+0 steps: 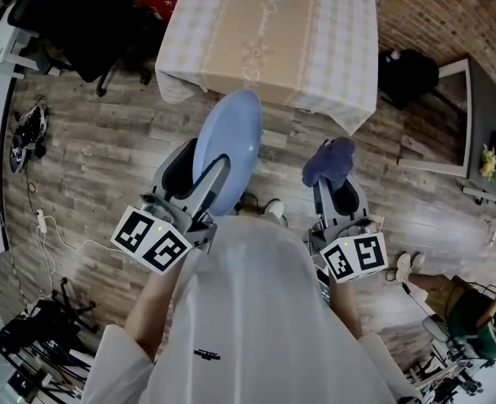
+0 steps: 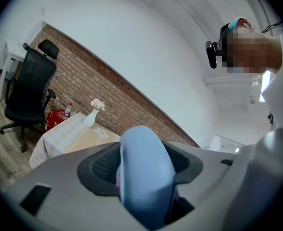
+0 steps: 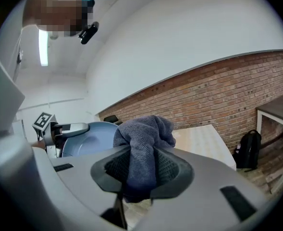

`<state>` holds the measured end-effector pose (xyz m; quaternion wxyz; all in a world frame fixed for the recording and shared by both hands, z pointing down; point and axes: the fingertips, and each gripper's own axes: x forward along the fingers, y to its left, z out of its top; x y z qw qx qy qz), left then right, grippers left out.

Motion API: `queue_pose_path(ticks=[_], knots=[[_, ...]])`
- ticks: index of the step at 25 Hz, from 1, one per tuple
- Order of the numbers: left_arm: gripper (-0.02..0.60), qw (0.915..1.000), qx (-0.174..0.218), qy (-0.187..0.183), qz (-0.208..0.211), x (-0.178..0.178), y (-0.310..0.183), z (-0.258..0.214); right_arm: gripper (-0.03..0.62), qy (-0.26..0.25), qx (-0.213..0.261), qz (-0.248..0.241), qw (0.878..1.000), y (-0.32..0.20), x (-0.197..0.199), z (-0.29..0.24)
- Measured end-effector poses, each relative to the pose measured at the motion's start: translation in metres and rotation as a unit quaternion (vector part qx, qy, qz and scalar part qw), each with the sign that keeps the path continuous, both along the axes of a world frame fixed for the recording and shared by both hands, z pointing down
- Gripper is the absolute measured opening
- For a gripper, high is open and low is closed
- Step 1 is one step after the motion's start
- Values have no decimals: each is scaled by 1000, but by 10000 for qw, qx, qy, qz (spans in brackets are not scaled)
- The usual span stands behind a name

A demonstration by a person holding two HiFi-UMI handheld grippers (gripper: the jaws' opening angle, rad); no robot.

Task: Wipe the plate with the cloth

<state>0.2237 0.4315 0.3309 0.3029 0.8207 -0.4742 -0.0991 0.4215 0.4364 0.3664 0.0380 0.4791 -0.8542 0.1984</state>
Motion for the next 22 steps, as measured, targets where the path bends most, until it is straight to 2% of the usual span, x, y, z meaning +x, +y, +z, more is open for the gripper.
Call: queue_pose_path(ticks=[6,14,17,22], knots=[[273,9997,51,45,-250,-74,-21,0,126,-22,38,-192,9998,-38,-70,-3],[273,9962,-33,120,-859,-168,-37,14,126,52,-8,-633,9980,-73,-152,3],[273,9946,-45,173,-1021,-185,-50,14,126,180,7,-881,9960,-93,-170,2],[273,9935,-89,189,-1121,-199,-113,19,126,140,-19,-1084,9940,-163,-194,10]])
